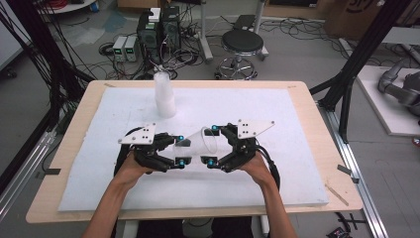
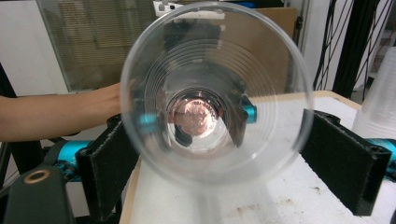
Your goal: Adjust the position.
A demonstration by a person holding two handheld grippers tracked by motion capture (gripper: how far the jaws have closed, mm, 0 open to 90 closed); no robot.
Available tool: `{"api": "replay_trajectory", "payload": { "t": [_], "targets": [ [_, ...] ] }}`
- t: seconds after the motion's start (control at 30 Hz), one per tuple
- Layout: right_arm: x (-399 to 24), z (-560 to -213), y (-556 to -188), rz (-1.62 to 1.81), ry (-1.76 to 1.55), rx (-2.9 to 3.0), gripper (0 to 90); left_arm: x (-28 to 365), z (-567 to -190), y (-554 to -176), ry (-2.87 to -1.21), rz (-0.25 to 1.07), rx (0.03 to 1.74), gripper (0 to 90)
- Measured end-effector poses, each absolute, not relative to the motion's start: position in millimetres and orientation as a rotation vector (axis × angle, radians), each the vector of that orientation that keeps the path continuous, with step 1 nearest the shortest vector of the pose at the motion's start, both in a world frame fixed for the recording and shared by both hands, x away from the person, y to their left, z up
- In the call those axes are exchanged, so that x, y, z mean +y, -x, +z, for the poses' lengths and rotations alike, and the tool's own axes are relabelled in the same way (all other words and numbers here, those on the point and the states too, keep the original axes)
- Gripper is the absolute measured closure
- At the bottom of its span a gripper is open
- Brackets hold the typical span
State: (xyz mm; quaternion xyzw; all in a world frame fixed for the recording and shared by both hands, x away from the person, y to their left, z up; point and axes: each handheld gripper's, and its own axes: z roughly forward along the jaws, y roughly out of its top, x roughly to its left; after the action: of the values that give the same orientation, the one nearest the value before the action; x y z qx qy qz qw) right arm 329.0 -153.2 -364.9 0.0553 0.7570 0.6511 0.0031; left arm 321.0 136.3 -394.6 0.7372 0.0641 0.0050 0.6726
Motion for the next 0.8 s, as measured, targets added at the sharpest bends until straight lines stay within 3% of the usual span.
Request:
{"api": "replay_trajectory", "payload": {
  "t": [0.43, 0.63, 0.8],
  "targets": [
    [-145.6, -366.2, -330.0, 2.090, -0.133, 2.379, 16.0, 130.5, -395.4, -320.9, -1.670, -0.002, 0.126, 41.6],
    [-144.9, -365.9, -329.8, 2.112, -0.071, 2.382, 28.8, 131.1, -396.4, -319.7, -1.677, -0.008, 0.121, 41.7],
    [-144.7, -366.3, -330.5, 2.110, -0.057, 2.383, 31.4, 131.4, -397.2, -319.7, -1.680, -0.008, 0.121, 41.7]
  ]
}}
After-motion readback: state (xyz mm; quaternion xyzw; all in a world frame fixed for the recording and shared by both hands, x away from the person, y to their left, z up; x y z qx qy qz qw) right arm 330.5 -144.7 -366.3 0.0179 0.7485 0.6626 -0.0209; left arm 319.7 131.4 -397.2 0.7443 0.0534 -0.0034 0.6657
